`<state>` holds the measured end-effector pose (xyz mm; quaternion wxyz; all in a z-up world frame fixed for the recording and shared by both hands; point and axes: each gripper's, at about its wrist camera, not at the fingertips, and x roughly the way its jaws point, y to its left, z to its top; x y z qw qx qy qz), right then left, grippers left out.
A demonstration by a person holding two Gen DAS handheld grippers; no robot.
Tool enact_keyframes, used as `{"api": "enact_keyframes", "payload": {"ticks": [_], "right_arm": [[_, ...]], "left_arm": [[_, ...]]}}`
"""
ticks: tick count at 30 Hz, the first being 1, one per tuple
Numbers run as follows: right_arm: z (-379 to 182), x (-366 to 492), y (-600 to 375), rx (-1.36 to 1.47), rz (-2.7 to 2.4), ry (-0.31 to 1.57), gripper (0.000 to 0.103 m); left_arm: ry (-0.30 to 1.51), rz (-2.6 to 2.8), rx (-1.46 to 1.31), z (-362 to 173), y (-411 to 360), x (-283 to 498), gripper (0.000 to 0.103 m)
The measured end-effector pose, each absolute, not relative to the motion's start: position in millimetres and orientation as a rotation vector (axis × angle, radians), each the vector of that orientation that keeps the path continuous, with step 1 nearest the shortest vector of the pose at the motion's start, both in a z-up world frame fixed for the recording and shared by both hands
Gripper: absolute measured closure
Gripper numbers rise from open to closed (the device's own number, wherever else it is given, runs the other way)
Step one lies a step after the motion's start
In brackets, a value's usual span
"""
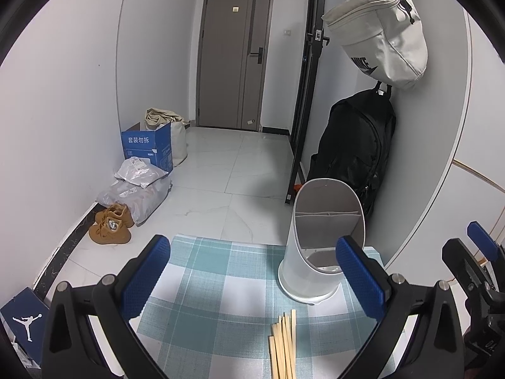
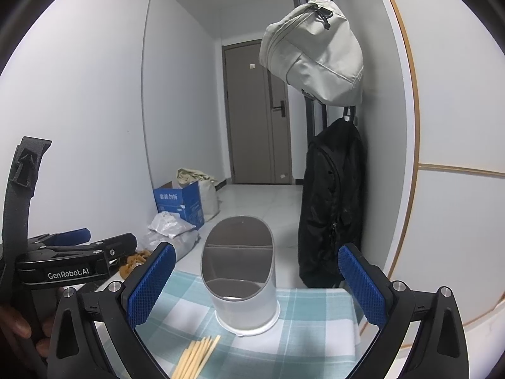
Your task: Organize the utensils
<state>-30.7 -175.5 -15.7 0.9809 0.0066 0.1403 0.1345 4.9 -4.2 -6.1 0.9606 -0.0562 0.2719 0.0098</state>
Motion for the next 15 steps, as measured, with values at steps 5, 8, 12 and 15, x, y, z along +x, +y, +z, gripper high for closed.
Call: {"api": "enact_keyframes", "payload": {"ticks": [5,8,12,15], "right_arm": [[-16.4,-31.4,-175.2,0.012,0.274,0.279,0.0],[-16.7,-30.9,-174.3,0.011,0.275,0.283,0.0],[-16.8,-29.2,-173.4,0.012,0.281,0.294,0.0],[-19.1,-27.4,-171.3,0.005,0.282,0.313,0.0]], "left_arm": [[0.554,0.018,-0.112,-7.4,-4.4,3.9,0.001],[0.555,0.018,-0.11,-7.0,-4.4,4.6,0.001],[0.563,0.007,-0.109,-8.3,-2.8,5.8,0.001],[0.581,-0.014,-0.114,-11.3,-1.1,9.1,0.001]]}}
